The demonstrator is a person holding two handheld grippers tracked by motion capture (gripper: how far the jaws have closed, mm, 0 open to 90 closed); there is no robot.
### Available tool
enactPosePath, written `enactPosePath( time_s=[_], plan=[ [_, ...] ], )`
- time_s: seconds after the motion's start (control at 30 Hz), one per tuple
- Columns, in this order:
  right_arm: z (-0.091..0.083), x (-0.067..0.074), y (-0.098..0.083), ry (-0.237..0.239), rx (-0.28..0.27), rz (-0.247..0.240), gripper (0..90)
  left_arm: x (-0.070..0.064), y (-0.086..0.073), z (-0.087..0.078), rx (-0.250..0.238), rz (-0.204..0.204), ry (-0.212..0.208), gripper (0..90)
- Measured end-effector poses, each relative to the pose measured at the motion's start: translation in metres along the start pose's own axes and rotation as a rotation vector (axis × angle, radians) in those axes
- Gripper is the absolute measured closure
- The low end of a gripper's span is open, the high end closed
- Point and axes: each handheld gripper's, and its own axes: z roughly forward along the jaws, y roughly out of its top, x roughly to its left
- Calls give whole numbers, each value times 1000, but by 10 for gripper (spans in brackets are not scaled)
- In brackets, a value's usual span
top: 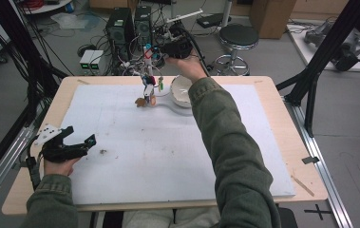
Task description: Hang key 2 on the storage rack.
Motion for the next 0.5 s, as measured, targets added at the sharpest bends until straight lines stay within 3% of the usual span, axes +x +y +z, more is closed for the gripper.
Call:
enactPosePath(
  time_s=[0.1,0.23,0.5],
  plan=[
    [-2,0,0,1,6,5,832,0,0,0,0,0,1,21],
    [-6,-3,0,23,17,36,708,0,0,0,1,-2,6,22],
    [-16,-9,-8,-12,52,39,387,0,0,1,0,-6,8,22]
  ],
)
